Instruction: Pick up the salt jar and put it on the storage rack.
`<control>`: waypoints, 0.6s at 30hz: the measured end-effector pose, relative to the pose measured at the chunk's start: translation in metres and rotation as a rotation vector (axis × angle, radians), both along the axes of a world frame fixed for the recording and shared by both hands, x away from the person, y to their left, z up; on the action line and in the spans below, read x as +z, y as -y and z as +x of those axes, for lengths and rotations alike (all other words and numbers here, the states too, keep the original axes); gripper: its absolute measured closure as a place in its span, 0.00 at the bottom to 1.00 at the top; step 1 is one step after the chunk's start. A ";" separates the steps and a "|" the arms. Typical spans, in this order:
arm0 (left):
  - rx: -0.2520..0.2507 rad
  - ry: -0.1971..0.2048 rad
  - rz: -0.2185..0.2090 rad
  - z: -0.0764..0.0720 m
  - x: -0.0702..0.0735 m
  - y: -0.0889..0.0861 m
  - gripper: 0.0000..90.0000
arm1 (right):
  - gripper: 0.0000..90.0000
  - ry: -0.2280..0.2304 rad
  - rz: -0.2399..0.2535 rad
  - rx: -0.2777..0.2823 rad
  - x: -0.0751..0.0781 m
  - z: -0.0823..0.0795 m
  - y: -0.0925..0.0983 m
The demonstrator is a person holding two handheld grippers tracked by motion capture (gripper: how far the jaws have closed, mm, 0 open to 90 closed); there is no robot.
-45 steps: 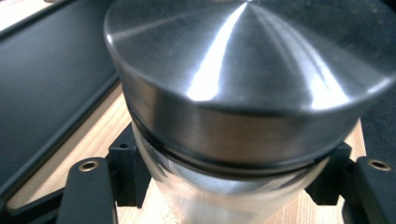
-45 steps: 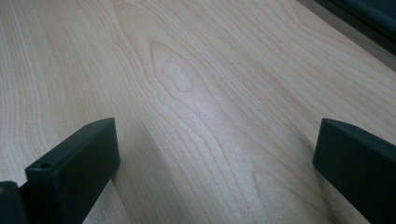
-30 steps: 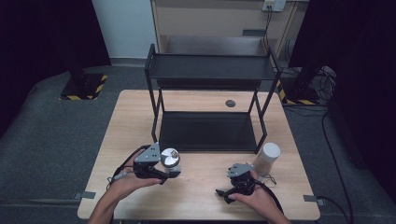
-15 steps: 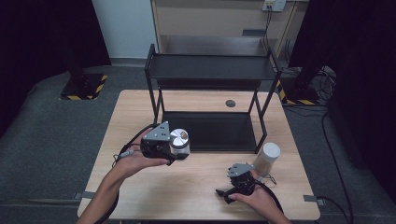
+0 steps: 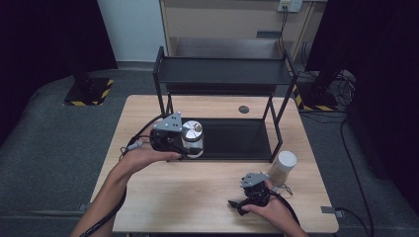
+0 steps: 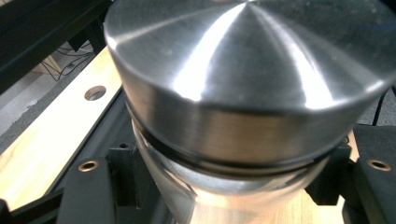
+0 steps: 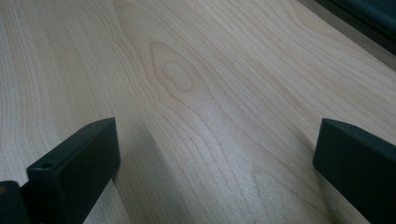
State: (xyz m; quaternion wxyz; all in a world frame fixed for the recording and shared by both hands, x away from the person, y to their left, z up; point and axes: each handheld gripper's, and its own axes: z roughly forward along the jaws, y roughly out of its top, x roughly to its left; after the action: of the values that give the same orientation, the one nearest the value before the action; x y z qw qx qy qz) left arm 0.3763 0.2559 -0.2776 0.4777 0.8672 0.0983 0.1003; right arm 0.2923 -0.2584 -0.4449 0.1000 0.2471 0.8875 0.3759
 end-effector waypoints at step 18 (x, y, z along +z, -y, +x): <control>-0.029 0.015 0.007 0.015 0.036 0.005 0.33 | 0.02 -0.001 0.002 0.003 0.000 0.001 0.000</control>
State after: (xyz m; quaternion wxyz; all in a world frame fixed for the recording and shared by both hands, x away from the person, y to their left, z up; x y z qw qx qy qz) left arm 0.3909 0.2510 -0.2415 0.4767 0.8695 0.0820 0.1001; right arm 0.2929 -0.2589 -0.4451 0.0986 0.2461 0.8876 0.3766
